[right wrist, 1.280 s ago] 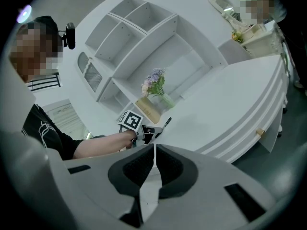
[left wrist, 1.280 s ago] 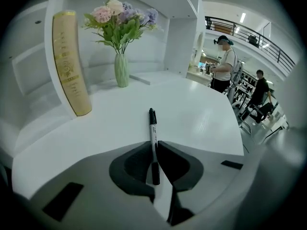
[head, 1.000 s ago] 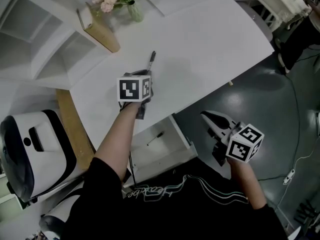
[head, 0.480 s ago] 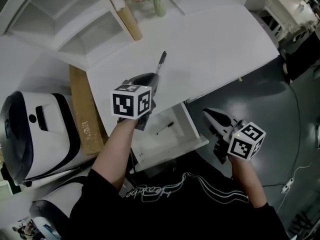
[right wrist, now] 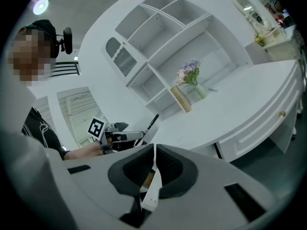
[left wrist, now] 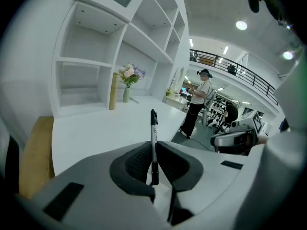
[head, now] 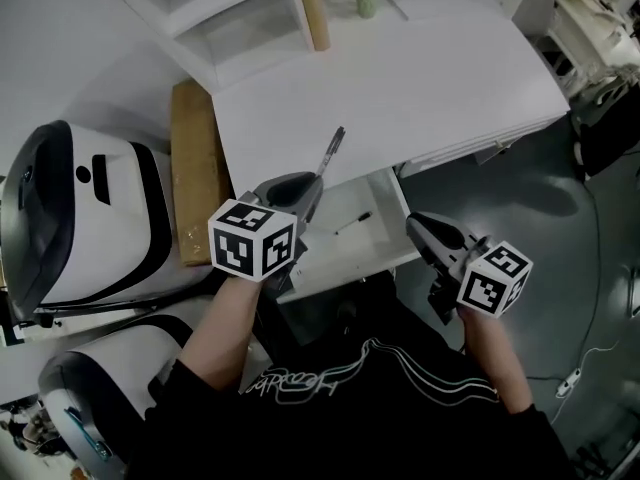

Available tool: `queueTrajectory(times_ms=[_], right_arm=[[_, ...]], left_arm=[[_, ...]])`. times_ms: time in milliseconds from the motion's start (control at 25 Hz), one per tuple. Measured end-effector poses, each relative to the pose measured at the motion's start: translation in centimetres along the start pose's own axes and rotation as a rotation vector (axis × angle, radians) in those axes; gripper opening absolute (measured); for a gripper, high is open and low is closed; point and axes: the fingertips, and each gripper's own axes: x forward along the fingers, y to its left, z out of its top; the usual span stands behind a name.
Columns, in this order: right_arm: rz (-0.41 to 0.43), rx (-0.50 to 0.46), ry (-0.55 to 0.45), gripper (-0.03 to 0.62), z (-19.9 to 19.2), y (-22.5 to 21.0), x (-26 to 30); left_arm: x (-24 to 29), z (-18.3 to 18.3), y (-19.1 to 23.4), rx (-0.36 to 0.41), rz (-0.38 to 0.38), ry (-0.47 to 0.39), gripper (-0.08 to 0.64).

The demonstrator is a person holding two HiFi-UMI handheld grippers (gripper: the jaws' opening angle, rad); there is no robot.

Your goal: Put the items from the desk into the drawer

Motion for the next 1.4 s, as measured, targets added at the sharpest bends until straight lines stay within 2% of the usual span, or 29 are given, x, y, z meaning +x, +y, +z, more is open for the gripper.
queueTrajectory(times_ms=[320, 440, 640, 1080, 1240, 1400], right_arm=[[0.011, 0.002, 0.019, 0.046, -2.8, 2.4, 0.2], [0.007, 0.009, 0.023, 0.046, -3.1, 2.1, 0.0], [-0.016, 0.031, 0.032, 0.046, -3.0, -0.1, -0.9], [-0.057, 0.084, 0.067, 0.046, -0.7, -7.2, -1.0], [-0.070, 0.103, 0.092, 0.046, -0.5, -9.7, -0.5], [-0.083, 0.121, 0.119, 0.046, -0.6, -11.7, -0.2]], left_arm=[[-2.4, -7.4, -1.8, 0.134, -0.060, 0.094, 0.055], [-1.5, -10.2, -1.9, 0.197, -0.072, 0.156, 0.055], [2.2, -14.7, -1.0, 0.256, -0.056, 0.283, 0.055], [12.3, -21.6, 4.5, 0.258, 0.039, 0.486, 0.055], [14.7, -25.0, 6.0, 0.235, 0.049, 0.593, 0.055], [16.4, -27.1, 7.3, 0.222, 0.067, 0.634, 0.055]])
